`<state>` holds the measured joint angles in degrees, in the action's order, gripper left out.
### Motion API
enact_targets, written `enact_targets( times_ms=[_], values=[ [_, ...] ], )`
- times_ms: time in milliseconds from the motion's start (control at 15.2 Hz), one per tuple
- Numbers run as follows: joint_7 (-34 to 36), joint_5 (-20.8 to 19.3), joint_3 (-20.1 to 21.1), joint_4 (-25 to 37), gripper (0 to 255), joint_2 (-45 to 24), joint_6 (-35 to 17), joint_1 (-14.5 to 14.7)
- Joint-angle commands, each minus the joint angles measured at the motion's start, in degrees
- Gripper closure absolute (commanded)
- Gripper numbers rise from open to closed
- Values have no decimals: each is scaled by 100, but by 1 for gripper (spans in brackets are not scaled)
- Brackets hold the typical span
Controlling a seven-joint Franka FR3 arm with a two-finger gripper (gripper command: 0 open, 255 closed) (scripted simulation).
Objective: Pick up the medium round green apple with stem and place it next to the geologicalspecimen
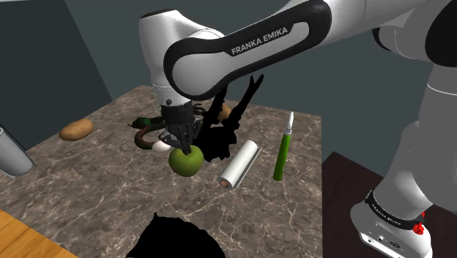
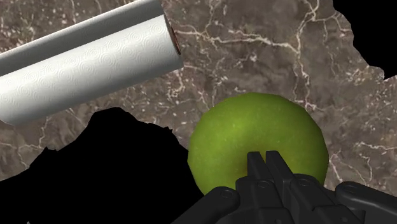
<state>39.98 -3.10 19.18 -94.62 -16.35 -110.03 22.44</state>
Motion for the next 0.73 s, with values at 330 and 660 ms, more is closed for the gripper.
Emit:
enact_targets(
  times_ms=[330, 660],
  values=[
    [18, -51, -21, -363, 255, -134, -493, 4],
    [33, -84, -33, -519, 255, -219, -730, 10]
  ],
)
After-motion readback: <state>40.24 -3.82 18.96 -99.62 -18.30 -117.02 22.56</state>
